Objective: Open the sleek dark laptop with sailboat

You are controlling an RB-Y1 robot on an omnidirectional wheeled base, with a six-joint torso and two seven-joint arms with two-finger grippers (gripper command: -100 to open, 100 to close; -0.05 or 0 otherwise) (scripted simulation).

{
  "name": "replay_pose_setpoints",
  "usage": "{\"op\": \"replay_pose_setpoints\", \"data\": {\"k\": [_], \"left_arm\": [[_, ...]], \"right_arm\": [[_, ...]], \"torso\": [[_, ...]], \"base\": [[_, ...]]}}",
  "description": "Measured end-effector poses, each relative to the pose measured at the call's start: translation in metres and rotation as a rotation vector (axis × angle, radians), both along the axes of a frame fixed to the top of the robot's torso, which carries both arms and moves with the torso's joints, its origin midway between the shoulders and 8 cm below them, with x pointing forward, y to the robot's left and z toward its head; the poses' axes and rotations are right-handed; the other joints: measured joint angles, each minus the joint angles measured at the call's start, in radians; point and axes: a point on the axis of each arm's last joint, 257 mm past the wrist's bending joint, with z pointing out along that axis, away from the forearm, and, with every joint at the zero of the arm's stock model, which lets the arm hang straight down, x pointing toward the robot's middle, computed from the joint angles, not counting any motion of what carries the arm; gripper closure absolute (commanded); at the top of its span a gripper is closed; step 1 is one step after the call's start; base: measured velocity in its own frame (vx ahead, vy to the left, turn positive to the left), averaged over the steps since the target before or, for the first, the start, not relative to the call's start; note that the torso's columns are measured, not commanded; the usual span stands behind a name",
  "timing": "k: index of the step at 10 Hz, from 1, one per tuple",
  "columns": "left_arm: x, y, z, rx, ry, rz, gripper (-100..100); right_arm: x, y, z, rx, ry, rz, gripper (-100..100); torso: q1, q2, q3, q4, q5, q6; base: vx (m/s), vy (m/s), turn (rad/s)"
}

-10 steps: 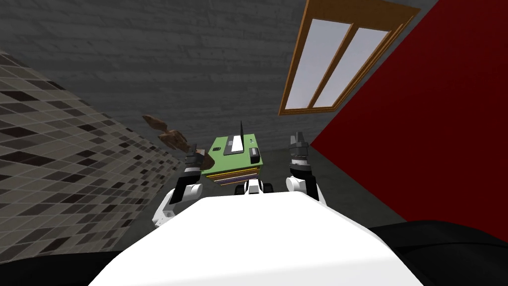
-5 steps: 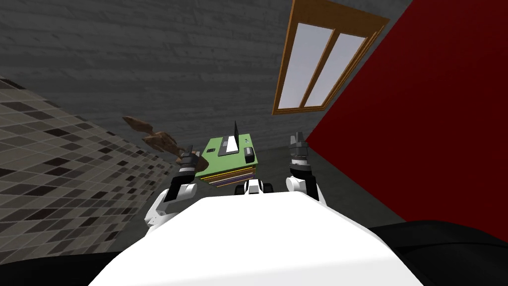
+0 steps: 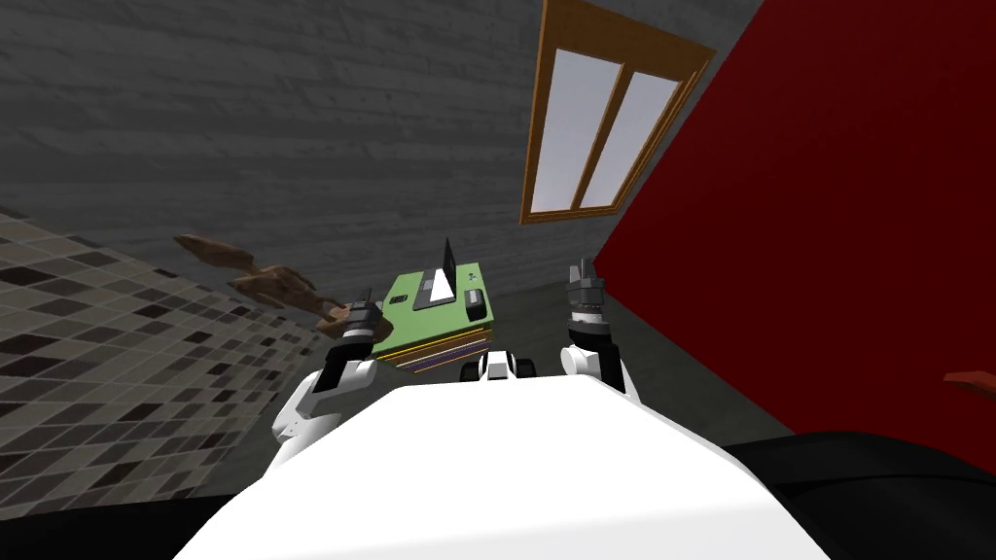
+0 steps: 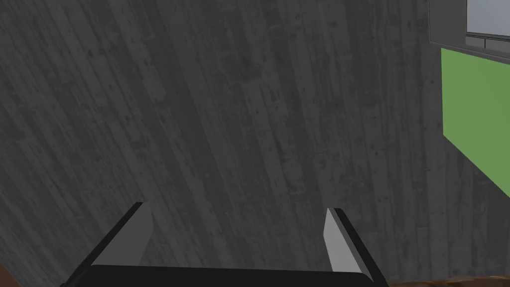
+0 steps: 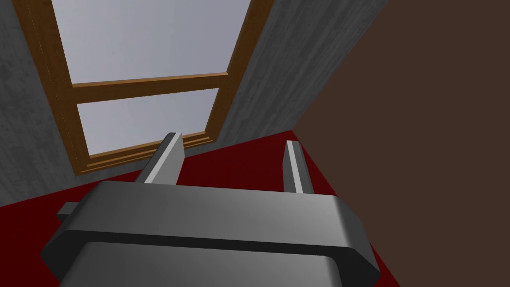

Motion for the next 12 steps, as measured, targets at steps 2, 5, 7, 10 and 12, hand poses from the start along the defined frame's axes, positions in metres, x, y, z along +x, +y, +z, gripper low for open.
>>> {"op": "replay_pose_setpoints", "data": {"k": [2, 5, 7, 10, 12], "left_arm": [[0.0, 0.024, -0.007, 0.023, 0.04, 0.038, -100], [0.002, 0.053, -0.017, 0.059, 0.102, 0.09, -100], [0.0, 0.074, -0.029, 0.085, 0.153, 0.131, -100], [-0.004, 0.103, -0.04, 0.121, 0.224, 0.189, -100], [-0.008, 0.122, -0.047, 0.145, 0.269, 0.232, -100]], "right_arm": [[0.0, 0.0, 0.0, 0.0, 0.0, 0.0, 0], [0.0, 0.0, 0.0, 0.0, 0.0, 0.0, 0], [0.0, 0.0, 0.0, 0.0, 0.0, 0.0, 0], [0.0, 0.0, 0.0, 0.0, 0.0, 0.0, 0], [0.0, 0.0, 0.0, 0.0, 0.0, 0.0, 0]], "torso": [[-0.001, -0.001, -0.001, 0.0, 0.0, 0.0], [0.0, -0.001, 0.0, 0.0, 0.0, 0.0], [-0.002, -0.001, -0.001, 0.0, -0.001, 0.0], [0.001, 0.001, 0.0, 0.0, 0.0, 0.0], [0.001, -0.001, -0.001, 0.0, 0.001, 0.002]], "base": [[0.04, -0.138, -0.168], [0.051, -0.15, -0.156], [0.094, -0.21, -0.25], [0.101, -0.186, -0.172], [0.093, -0.148, -0.151]]}}
